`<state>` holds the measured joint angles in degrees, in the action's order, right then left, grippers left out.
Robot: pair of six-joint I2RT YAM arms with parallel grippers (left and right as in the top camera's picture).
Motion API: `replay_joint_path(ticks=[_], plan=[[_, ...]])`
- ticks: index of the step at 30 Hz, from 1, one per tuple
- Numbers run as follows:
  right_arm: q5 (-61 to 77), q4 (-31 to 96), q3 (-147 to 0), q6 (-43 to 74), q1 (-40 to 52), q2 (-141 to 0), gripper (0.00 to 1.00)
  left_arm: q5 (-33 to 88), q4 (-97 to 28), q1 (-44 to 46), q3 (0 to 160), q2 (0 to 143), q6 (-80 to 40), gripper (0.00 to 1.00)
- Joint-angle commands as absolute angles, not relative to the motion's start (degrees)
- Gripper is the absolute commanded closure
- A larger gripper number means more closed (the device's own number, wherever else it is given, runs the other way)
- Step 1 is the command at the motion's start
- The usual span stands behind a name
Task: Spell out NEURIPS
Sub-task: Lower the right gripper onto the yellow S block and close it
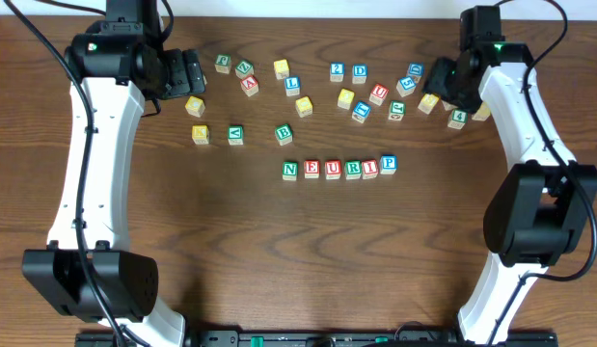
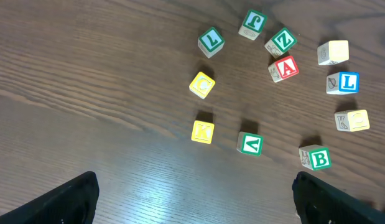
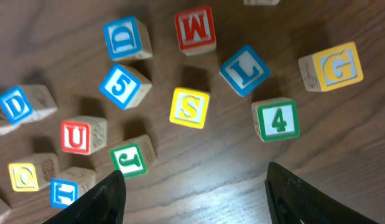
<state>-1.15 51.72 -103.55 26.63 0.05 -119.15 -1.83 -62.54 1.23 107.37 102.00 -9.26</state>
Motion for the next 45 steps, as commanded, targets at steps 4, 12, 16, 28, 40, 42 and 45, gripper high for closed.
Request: replay_joint_path(ticks=[4, 12, 16, 28, 40, 42, 45], plan=[[-2.7, 51.2, -104.4, 30.9, -0.2, -120.1, 0.35, -1.8, -62.5, 1.1, 107.0, 102.8, -10.2, 0.02], [-2.7, 51.2, -104.4, 31.9, 0.0, -122.8, 0.37, -1.8, -62.5, 1.1, 107.0, 102.8, -10.2, 0.02], [-3.6, 50.7, -104.4, 32.4, 0.0, -123.1, 0.38, -1.8, -62.5, 1.1, 107.0, 102.8, -10.2, 0.02], [-3.9, 48.1, -104.4, 33.7, -0.1, -127.5, 0.40, -1.8, -62.5, 1.1, 107.0, 102.8, -10.2, 0.02], [-4.0, 45.7, -104.4, 32.0, 0.0, -131.8, 0.45, -1.8, -62.5, 1.1, 107.0, 102.8, -10.2, 0.02], [-4.0, 45.2, -104.4, 31.4, 0.0, -132.1, 0.46, -1.8, -62.5, 1.1, 107.0, 102.8, -10.2, 0.02], [-4.0, 44.4, -104.4, 31.2, 0.0, -132.2, 0.48, -1.8, -62.5, 1.1, 107.0, 102.8, -10.2, 0.02]])
